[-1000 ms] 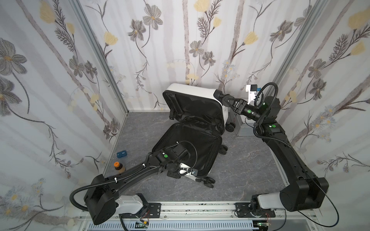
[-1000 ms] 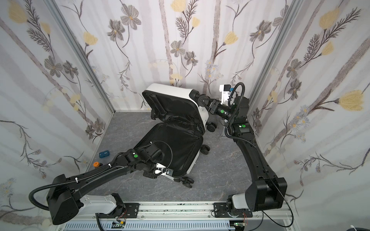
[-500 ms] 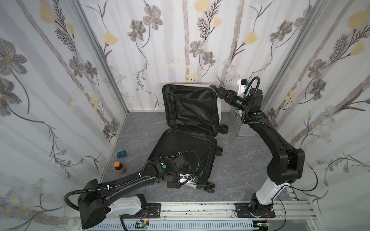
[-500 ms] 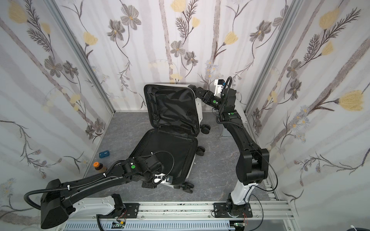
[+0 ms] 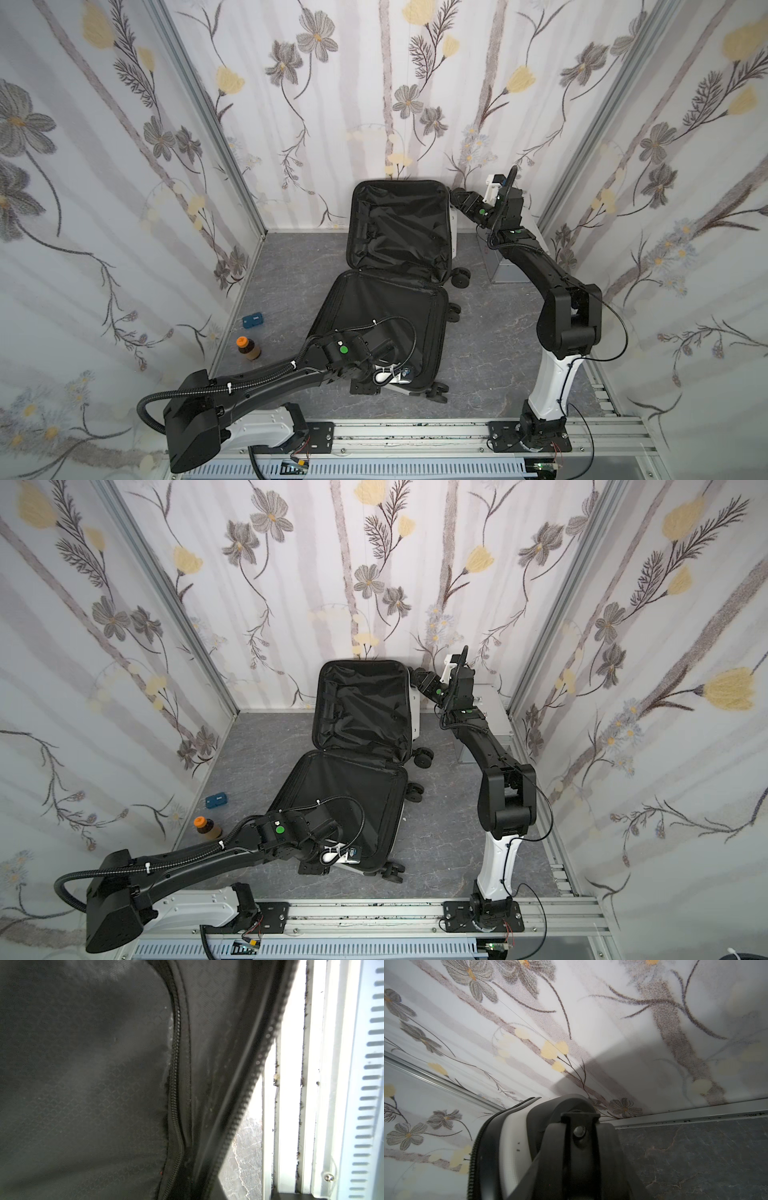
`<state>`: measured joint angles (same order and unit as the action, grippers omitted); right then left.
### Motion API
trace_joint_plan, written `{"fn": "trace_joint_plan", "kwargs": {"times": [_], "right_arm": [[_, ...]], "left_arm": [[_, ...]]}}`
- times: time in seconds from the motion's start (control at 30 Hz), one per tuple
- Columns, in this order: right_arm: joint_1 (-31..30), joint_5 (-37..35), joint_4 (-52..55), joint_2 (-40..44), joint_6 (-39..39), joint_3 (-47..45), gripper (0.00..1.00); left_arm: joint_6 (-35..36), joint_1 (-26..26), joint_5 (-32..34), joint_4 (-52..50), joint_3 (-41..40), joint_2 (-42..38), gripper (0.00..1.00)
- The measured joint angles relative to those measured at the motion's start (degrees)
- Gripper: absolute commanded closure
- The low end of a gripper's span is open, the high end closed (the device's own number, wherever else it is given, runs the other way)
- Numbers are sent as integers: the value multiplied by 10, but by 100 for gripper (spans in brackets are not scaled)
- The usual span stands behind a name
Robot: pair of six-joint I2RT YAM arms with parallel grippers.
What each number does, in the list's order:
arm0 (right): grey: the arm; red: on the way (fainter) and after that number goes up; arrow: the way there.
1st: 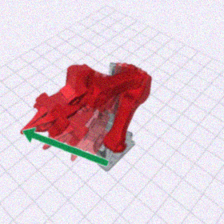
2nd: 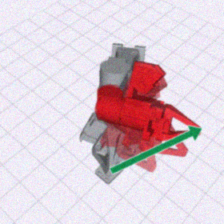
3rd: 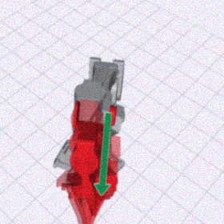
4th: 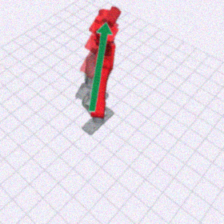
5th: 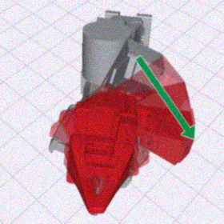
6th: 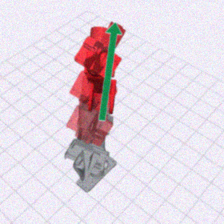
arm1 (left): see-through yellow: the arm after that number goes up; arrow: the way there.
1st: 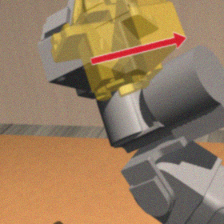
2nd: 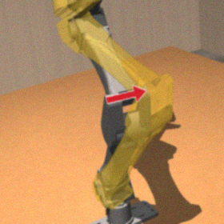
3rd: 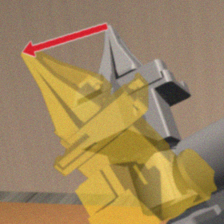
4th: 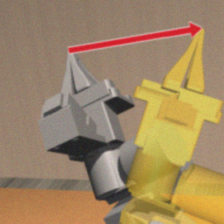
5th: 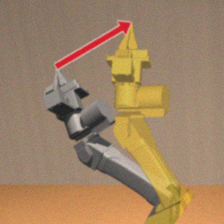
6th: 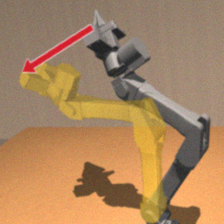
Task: Open the suitcase zippers
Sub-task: Open the suitcase at the center of the board.
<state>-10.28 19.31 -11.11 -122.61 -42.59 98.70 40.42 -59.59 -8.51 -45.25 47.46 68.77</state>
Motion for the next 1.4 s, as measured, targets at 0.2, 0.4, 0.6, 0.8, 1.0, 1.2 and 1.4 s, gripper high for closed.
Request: {"fn": "trace_joint_plan", "kwargs": {"times": [0.2, 0.4, 0.6, 0.8, 1.0, 1.2, 1.4], "right_arm": [[-7, -55, 19, -28, 17, 16, 100], [-8, -95, 28, -59, 21, 22, 100], [-15, -119, 16, -93, 21, 34, 100], [-24, -123, -4, -113, 21, 38, 92], [-18, -113, -11, -127, 12, 35, 82], [-14, -103, -9, -132, 0, 27, 70], [-13, -104, -14, -132, -1, 13, 60]], "left_arm": [[-8, -3, -26, 2, 5, 5, 100], [-25, -6, -44, 10, 5, -8, 100], [-47, -11, -47, 24, 5, -29, 100], [-69, -15, -57, 25, 0, -46, 100], [-81, -16, -56, 28, -15, -68, 100], [-85, -16, -53, 30, -23, -69, 100], [-85, -16, -48, 30, -25, -61, 100]]}}
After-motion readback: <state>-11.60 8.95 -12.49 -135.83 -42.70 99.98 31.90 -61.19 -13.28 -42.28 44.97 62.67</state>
